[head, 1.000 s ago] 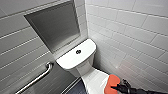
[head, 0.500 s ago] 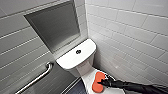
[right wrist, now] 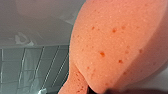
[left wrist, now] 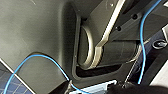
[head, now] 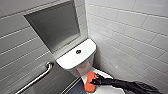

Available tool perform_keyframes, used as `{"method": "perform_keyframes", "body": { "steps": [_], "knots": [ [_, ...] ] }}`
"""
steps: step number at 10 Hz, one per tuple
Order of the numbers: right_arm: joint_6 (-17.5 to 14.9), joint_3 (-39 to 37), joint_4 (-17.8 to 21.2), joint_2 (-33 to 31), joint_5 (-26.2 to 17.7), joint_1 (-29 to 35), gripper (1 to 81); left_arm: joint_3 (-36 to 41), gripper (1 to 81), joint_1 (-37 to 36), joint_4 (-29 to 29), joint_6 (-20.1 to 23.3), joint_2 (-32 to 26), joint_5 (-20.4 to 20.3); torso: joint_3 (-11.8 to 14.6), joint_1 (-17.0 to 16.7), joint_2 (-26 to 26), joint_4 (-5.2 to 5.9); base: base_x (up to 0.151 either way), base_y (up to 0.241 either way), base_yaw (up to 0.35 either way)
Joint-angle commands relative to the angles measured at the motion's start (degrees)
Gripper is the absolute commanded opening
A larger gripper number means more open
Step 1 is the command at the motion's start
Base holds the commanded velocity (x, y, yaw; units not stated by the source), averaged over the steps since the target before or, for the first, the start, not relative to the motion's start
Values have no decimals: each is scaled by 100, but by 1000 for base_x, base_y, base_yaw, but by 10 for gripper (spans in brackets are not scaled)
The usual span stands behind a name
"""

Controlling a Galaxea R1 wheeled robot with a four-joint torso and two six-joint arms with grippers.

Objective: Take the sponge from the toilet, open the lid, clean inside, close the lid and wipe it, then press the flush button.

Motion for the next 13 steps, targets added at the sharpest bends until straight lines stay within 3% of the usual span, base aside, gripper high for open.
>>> {"method": "perform_keyframes", "body": {
  "steps": [1,4,6,10,13],
  "knots": [
    [-37,-928,-360,861,-450,157,10,60,811,82,-32,24,-80,434,0,0,0,0,0,0,0],
    [7,-773,-317,635,-396,-98,10,60,811,82,-32,24,-80,452,0,0,0,0,0,0,0],
    [15,170,-351,-9,-361,-318,10,60,811,82,-23,24,-71,452,2,0,-2,-2,0,0,0],
    [225,1968,-307,-1658,183,-669,10,60,811,82,21,24,-71,434,2,0,-2,0,0,0,0],
    [341,2700,-299,-2608,419,-906,10,60,811,82,21,24,-71,425,2,0,-2,0,0,0,0]
  ]
}}
